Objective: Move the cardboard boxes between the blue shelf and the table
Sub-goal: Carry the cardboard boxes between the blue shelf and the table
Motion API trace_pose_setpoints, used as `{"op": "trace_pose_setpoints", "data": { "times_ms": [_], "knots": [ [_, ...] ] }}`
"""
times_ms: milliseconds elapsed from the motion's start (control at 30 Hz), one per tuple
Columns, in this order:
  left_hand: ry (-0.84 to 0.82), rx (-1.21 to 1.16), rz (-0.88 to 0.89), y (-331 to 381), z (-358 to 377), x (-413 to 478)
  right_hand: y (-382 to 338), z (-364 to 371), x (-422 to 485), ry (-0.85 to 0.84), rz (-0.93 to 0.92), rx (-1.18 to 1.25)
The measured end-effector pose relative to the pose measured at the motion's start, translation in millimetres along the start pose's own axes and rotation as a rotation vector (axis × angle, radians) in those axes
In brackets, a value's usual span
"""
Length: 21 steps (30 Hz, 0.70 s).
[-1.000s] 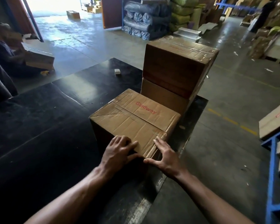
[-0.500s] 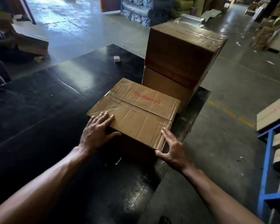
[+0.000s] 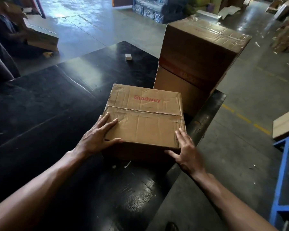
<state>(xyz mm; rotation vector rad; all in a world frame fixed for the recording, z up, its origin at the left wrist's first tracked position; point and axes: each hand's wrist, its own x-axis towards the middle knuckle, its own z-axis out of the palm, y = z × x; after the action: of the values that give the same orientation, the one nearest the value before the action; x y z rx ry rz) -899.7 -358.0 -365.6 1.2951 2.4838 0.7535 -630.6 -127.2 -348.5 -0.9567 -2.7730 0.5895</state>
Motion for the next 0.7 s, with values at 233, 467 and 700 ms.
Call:
{"op": "trace_pose_setpoints", "data": {
  "times_ms": [233,467,700],
  "knots": [
    [0.147,0.132,0.101,45,25,-65,27,-17,34,0.109,0.068,-0.006],
    [0.032,0.216,0.355,8,2,-36,0,-3,22,0.044,0.083,0.088],
    [0.144,0.241,0.287,9,13,-19,-34,12,-11,-0.052,-0.038,0.215]
  ]
}}
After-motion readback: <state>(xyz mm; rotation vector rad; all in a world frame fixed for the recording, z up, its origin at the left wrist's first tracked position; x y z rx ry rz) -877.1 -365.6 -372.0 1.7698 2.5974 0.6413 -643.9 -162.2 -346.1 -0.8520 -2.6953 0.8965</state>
